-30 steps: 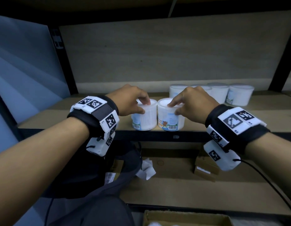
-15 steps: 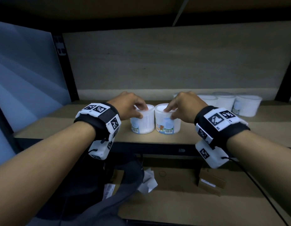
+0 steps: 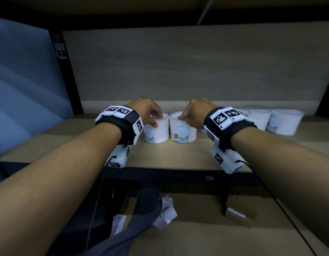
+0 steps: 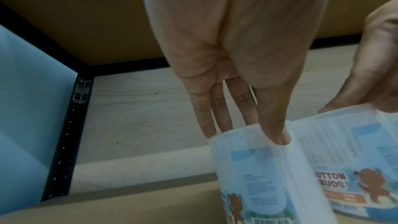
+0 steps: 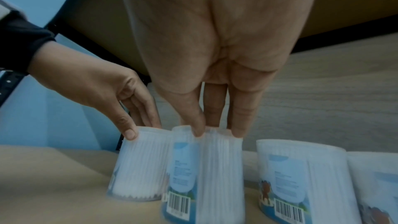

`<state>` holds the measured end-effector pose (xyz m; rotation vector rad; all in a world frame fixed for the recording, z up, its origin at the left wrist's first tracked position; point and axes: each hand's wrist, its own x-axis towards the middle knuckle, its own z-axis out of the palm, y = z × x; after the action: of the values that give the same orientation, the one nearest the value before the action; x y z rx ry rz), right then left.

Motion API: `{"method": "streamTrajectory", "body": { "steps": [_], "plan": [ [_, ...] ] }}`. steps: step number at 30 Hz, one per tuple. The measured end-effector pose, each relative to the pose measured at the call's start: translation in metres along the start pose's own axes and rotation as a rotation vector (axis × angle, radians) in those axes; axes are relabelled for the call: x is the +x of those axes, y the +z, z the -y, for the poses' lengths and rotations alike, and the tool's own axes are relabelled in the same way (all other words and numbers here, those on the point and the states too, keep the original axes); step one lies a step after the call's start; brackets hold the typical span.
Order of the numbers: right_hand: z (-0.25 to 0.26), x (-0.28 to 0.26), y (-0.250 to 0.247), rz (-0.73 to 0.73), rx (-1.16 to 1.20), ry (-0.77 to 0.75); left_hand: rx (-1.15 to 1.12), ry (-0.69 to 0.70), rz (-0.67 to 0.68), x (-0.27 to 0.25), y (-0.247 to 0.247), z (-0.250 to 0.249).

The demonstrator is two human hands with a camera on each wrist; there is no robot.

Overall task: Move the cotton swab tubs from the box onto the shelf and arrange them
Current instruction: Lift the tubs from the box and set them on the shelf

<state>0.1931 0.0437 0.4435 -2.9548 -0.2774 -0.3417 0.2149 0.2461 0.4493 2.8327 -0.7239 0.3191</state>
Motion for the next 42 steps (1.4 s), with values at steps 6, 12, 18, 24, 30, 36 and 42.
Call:
{"method": "streamTrajectory", "body": {
  "steps": [6,12,18,24,30,36,42],
  "plan": [
    [-0.003,0.024,0.005,0.023,-0.053,-0.015,-0.004,-0.048,-0.013,0.021,0.006,0.012],
    [-0.009,0.043,0.008,0.005,-0.003,-0.011,-0.006,-0.074,0.018,0.041,0.008,0.017],
    [-0.014,0.056,0.009,0.001,0.039,0.022,-0.045,-0.074,-0.012,0.054,0.015,0.023],
    [-0.019,0.065,0.013,-0.017,0.06,0.066,-0.038,-0.061,-0.035,0.062,0.019,0.023],
    [-0.019,0.067,0.015,-0.032,0.055,0.087,-0.023,-0.045,-0.05,0.065,0.021,0.021],
    [-0.016,0.06,0.012,0.004,0.021,0.112,-0.032,-0.071,-0.045,0.065,0.022,0.023],
    [-0.016,0.041,0.012,0.075,0.001,0.059,0.099,-0.109,0.088,0.054,0.023,0.018]
  ]
}}
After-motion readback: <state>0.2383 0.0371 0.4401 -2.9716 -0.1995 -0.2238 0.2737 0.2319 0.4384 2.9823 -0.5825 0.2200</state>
